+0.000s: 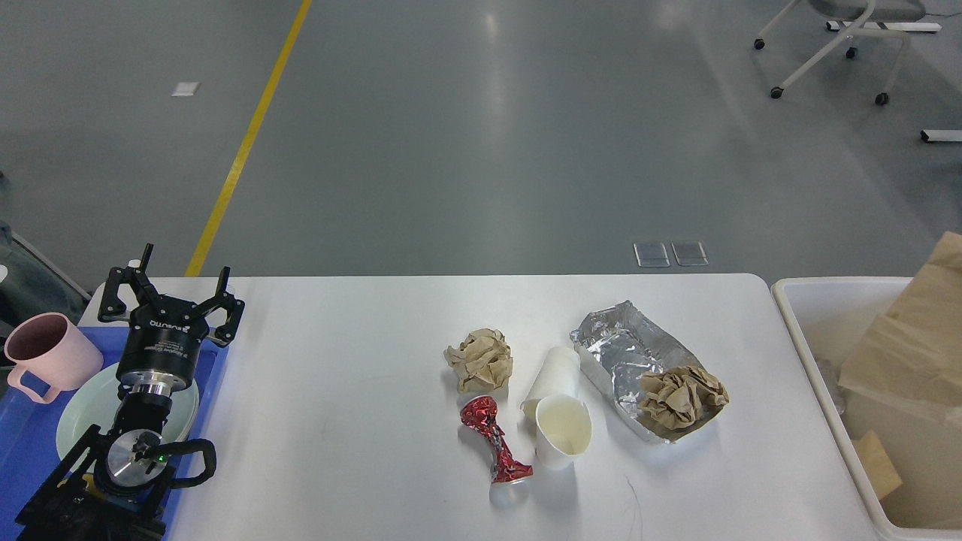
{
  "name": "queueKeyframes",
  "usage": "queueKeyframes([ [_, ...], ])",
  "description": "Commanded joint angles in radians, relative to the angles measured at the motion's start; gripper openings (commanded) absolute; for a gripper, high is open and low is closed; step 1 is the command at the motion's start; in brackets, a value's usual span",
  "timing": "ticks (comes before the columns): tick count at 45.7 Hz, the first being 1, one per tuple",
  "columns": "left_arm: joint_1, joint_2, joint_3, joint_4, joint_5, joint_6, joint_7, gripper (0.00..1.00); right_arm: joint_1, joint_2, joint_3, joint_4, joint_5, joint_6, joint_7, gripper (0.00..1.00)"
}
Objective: Tidy desktop
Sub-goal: 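Lift the brown paper bag and drop it into the white bin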
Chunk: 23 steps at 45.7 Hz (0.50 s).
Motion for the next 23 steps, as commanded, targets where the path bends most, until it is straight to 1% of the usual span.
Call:
queueKeyframes([
  [1,0.000,0.000,-0.001,0.000,0.000,-0.001,0.000,0.96,-0.280,-0.036,0.182,-0.209,0.001,-0.090,0.000,0.00],
  [11,0.000,0.000,0.001,0.000,0.000,0.001,0.000,0.96,-0.697,-0.007,0.495,-0.496,-0.005,-0.213,0.001,0.00],
  [16,0.000,0.000,0.001,0.000,0.000,-0.001,0.000,0.97,-0.920,0.081,0.620,-0.638,-0.001,-0.343,0.001,0.00],
  [19,0.000,0.000,0.001,0.000,0.000,-0.001,0.000,0.97,-1.018,0.113,0.693,-0.703,-0.002,-0.415,0.001,0.00],
  [23,0.000,0.000,-0.001,0.000,0.000,-0.001,0.000,0.97,-1.122,0.168,0.752,-0.789,-0.004,-0.486,-0.002,0.00],
])
